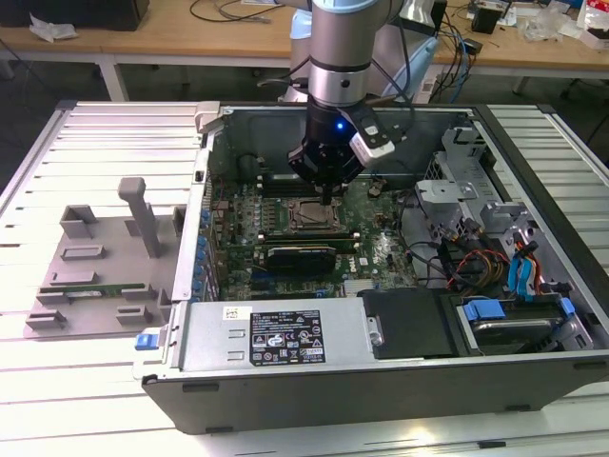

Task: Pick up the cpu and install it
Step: 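Install the first cpu locking lever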

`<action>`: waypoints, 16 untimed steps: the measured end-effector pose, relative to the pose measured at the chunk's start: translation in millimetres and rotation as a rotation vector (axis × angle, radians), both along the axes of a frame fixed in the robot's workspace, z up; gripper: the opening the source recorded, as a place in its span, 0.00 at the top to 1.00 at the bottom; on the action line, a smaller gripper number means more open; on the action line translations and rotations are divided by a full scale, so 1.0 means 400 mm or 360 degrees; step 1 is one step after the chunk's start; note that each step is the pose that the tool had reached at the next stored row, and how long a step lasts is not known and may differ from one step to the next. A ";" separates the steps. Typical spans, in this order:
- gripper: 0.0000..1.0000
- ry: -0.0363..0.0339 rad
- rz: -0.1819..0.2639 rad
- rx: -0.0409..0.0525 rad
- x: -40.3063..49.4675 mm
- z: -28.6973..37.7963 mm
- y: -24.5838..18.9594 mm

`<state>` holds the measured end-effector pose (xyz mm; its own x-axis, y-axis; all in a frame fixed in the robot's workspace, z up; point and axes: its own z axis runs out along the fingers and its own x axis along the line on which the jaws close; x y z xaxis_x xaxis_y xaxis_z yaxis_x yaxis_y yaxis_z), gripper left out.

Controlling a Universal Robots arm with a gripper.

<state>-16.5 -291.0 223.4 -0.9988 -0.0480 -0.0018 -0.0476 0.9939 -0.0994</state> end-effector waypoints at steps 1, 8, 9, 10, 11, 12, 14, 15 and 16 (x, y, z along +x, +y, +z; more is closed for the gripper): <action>0.89 0.0000 0.0000 -0.0003 0.000 0.001 0.000; 0.89 0.0000 0.0000 -0.0029 0.000 0.010 0.000; 0.89 0.0000 0.0000 -0.0033 0.000 0.012 0.000; 0.89 0.0000 0.0000 -0.0036 0.000 0.013 0.000; 0.89 0.0000 0.0000 -0.0039 0.000 0.014 0.000; 0.89 0.0000 0.0000 -0.0043 0.000 0.015 0.000; 0.89 0.0000 0.0000 -0.0057 0.000 0.020 0.000; 0.89 0.0000 0.0000 -0.0064 0.000 0.022 0.000; 0.89 0.0000 0.0000 -0.0073 0.000 0.024 0.000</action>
<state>-16.5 -291.1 233.1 -0.9988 -0.0480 0.0004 -0.0476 0.9883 -0.1446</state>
